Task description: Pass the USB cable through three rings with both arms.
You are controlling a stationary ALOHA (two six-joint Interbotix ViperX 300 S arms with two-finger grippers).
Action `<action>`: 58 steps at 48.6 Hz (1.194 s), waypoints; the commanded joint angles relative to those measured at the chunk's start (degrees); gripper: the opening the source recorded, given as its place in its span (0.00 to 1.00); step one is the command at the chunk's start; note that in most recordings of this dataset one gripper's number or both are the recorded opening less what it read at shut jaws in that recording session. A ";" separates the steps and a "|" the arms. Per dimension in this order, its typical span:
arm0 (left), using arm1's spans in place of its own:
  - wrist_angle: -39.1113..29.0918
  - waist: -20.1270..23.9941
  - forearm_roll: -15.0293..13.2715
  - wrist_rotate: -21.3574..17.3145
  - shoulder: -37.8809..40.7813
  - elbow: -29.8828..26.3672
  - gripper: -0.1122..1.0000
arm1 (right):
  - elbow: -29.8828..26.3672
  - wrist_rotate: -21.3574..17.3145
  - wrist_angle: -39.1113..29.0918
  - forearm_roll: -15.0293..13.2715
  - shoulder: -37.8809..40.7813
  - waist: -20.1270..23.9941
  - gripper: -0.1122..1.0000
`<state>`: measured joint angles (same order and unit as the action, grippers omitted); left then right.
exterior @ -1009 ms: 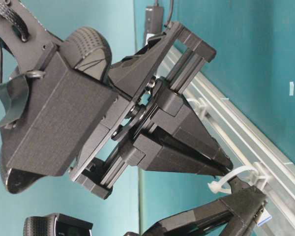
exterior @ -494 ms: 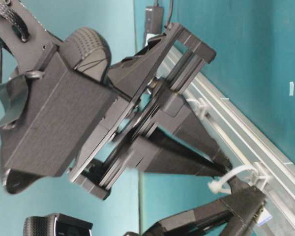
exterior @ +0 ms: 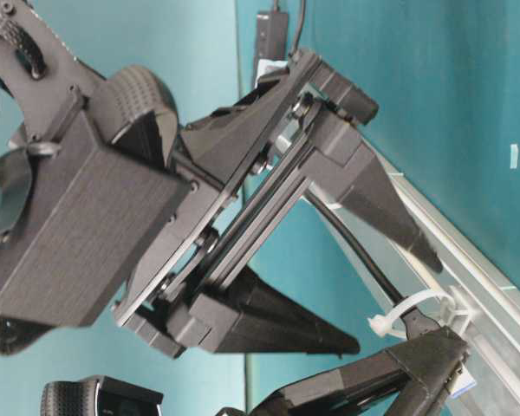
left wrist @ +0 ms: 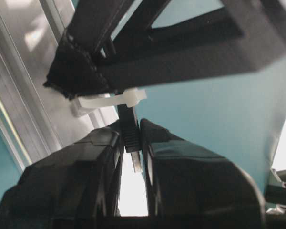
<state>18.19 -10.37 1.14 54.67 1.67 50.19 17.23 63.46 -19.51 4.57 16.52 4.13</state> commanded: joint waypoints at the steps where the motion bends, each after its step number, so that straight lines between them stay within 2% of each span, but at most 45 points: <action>1: 0.35 -0.18 0.09 -0.18 -1.14 -0.35 0.21 | 0.09 -0.79 0.35 0.00 -1.58 0.00 0.90; 21: 0.26 -2.72 0.18 0.09 -5.36 2.72 0.20 | 4.31 -0.97 0.44 -0.18 -8.26 -3.43 0.90; 43: -0.44 -8.53 0.18 7.91 -7.12 6.24 0.20 | 7.12 -1.05 0.53 -0.18 -12.74 -6.68 0.90; 58: -0.44 -8.70 0.18 8.09 -8.88 7.21 0.20 | 8.00 -1.05 0.44 -0.18 -13.62 -6.94 0.89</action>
<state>17.49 -18.63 1.05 62.84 -6.24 57.66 25.49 63.19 -19.34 4.48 3.34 -2.90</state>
